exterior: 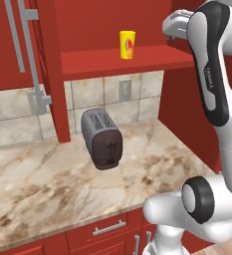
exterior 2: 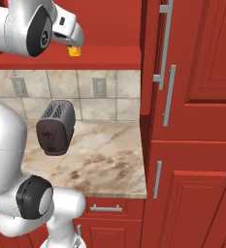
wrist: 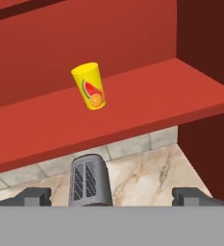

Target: Open the cabinet directly in front. Then move the wine and the cup to the dining counter with the candle on it.

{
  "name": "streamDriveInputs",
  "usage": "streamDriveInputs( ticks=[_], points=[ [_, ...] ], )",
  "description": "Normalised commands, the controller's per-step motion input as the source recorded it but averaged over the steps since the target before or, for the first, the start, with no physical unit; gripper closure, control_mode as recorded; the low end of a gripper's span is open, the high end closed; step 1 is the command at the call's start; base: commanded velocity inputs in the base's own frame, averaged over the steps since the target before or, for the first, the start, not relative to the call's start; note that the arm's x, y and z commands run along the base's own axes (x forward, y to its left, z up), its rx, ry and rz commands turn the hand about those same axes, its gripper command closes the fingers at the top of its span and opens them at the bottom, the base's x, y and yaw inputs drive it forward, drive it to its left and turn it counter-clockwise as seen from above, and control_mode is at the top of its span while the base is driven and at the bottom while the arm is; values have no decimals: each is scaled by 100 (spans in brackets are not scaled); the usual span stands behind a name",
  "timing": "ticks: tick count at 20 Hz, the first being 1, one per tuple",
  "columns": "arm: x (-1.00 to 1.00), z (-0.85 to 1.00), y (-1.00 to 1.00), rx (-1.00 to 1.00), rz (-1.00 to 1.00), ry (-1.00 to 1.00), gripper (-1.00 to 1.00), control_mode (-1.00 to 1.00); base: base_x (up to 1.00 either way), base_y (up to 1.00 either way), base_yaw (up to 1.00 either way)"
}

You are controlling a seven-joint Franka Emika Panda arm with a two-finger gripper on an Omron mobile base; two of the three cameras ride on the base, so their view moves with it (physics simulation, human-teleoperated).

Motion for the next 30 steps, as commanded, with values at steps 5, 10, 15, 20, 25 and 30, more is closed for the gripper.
streamDriveInputs(
  ticks=[5, 10, 15, 20, 25, 30],
  points=[
    [57, -6, 0, 0, 3, -9, -100, -100, 0, 0, 0],
    [46, -23, 0, 0, 6, -10, -100, -100, 0, 0, 0],
    [47, -7, 0, 0, 6, -7, -100, -100, 0, 0, 0],
    [55, 1, 0, 0, 4, 0, -100, -100, 0, 0, 0],
    [60, 8, 0, 0, 3, 0, -100, -100, 0, 0, 0],
    [21, 29, -7, 0, 6, 0, -100, -100, 0, 0, 0]
  ],
)
